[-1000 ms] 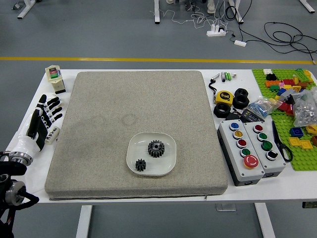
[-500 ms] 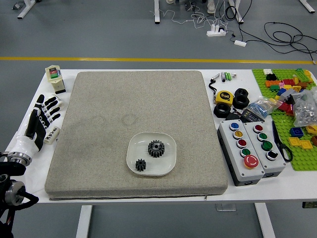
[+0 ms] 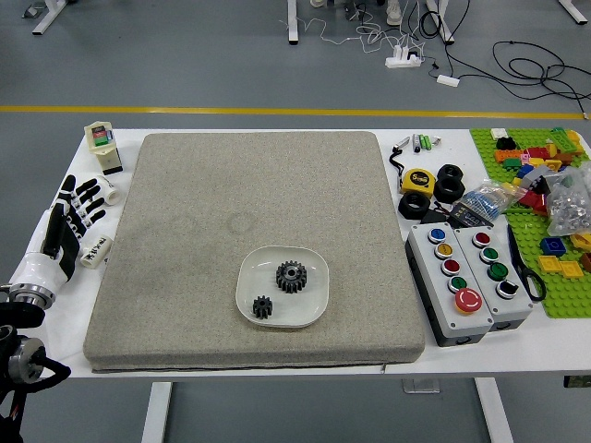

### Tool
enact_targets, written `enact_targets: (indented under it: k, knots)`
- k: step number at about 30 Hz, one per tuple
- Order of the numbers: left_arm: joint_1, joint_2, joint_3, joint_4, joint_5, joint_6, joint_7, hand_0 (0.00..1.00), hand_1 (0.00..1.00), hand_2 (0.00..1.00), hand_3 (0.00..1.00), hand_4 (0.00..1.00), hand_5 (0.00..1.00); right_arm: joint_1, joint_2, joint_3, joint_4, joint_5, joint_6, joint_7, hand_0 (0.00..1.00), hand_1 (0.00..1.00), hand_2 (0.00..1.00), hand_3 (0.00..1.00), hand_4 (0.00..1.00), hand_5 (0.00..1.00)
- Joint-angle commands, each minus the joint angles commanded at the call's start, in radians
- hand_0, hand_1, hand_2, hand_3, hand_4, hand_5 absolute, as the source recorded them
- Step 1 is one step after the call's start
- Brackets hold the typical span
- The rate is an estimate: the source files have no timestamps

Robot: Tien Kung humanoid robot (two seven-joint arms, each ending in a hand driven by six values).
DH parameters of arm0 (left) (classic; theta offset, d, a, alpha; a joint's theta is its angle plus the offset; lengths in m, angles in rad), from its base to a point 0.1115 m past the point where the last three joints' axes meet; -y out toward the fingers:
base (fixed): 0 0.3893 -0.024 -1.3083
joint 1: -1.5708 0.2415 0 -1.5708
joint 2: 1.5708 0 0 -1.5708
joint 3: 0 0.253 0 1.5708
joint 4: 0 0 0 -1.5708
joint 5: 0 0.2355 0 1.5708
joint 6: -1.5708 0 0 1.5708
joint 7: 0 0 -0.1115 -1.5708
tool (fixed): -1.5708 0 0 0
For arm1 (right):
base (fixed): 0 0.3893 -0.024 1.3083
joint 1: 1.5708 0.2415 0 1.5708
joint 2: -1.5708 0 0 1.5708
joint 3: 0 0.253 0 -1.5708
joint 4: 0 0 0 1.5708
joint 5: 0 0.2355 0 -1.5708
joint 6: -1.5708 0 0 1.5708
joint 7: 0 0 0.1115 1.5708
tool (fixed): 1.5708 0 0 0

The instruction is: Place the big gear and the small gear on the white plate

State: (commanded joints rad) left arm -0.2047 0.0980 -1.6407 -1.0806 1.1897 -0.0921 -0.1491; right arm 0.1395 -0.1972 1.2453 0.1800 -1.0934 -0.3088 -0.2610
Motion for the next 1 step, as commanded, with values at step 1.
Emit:
enact_targets:
  k: [1]
  knots:
    - [0.0,0.0,0.001,0.0,0.001,0.001,0.0,0.769,0.716,0.772,0.884,0.842,0.998,0.0,0.0,0.0,0.0,0.0,0.0,0.0,0.599,0.609,0.697,0.555,0.751,0.667]
